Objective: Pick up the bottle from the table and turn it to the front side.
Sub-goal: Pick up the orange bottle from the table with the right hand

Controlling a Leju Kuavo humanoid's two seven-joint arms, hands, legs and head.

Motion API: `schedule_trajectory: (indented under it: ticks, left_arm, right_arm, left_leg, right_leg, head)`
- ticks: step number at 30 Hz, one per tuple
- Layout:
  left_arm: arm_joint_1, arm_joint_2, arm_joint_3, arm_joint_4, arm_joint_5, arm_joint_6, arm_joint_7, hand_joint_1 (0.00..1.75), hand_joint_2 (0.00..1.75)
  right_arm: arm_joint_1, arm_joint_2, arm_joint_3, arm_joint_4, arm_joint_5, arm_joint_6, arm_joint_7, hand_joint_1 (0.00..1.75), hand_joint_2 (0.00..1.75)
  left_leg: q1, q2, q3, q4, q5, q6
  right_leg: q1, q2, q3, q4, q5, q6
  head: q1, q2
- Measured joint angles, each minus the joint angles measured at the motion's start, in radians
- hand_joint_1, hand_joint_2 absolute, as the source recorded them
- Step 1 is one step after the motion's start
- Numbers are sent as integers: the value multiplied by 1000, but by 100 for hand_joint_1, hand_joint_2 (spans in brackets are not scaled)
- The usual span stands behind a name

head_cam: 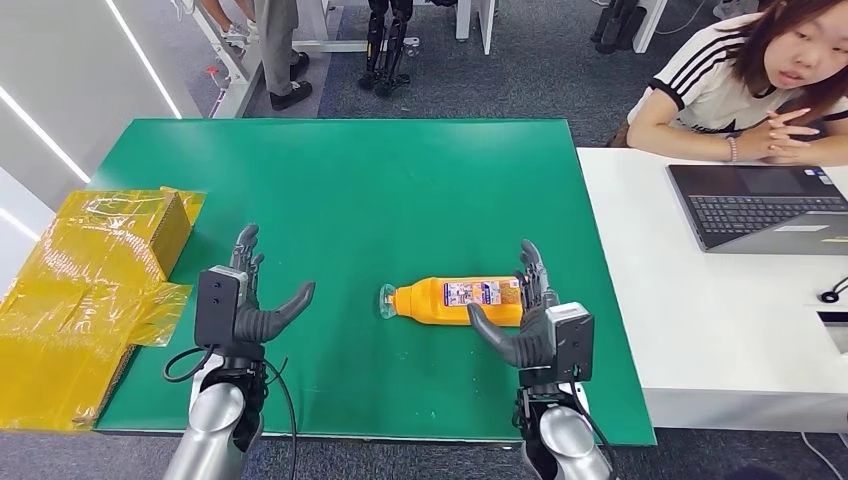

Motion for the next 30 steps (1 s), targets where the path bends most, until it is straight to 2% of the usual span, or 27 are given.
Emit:
schedule_trajectory:
  ticks: [14,16,19,21,24,30]
  left_arm:
    - [1,12,5,0,10,1,-11,0,175]
    - [-4,12,5,2,11,2,-12,0,175]
    - [-25,10,5,8,10,5,-12,0,175]
    - [-41,5,5,14,4,0,-10,0,175]
    - [-61,-4,5,24,-7,-15,-7,0,175]
    - [-92,-15,5,45,-28,-37,3,0,175]
  right_arm:
    - [-47,6,8,25,17,-12,-2,0,175]
    - [-64,4,11,33,92,-48,16,0,175]
    - [-129,-11,14,54,305,-58,123,0,175]
    - [-197,-27,12,77,429,-1,211,0,175]
    - [-319,-48,7,135,543,102,301,0,175]
    - [-518,-84,19,272,616,301,399,0,175]
  left_leg:
    - [0,0,0,0,0,0]
    - [0,0,0,0,0,0]
    - [0,1,0,0,1,0]
    - [0,1,0,0,2,1]
    - [0,1,0,1,4,1]
    - [0,0,0,1,5,1]
  right_leg:
    - [0,0,0,0,0,0]
    - [0,0,0,0,0,0]
    - [0,1,-1,0,2,0]
    - [0,1,-1,0,3,0]
    - [0,1,-1,0,5,1]
    - [0,1,-1,0,6,1]
  head:
    - [0,0]
    - [0,0]
    - [0,0]
    - [0,0]
    - [0,0]
    - [0,0]
